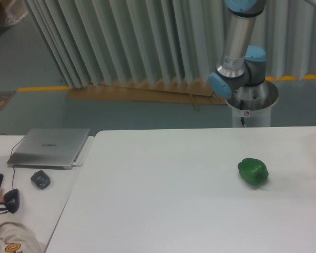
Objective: Place the bread in the basket
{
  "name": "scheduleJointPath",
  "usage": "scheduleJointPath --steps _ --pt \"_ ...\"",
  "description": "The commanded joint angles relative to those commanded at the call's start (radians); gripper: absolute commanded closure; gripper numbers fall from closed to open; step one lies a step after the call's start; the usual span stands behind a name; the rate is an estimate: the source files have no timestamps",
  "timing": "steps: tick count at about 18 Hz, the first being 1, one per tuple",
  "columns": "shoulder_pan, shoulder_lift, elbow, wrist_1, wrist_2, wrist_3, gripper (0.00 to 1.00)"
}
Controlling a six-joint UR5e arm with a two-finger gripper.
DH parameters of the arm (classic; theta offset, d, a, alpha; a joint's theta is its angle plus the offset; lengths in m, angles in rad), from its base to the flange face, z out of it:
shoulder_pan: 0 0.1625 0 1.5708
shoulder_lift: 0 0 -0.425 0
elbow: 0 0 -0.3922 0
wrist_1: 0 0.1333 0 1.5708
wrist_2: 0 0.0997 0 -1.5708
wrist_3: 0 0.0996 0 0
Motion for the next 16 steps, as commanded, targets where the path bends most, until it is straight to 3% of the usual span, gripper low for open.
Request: scheduleJointPath --steps 3,6,11,16 --pt "-0.041 -0.011 0.032 -0.005 -0.003 -0.012 0.00" --pt "-0.048 -0.002 0.029 -0.008 0.002 0.063 0.00" --pt "-0.025 0.021 0.026 -0.031 0.003 0.325 0.00" --pt "-0.021 0.038 0.015 -0.058 0.003 0.334 0.00"
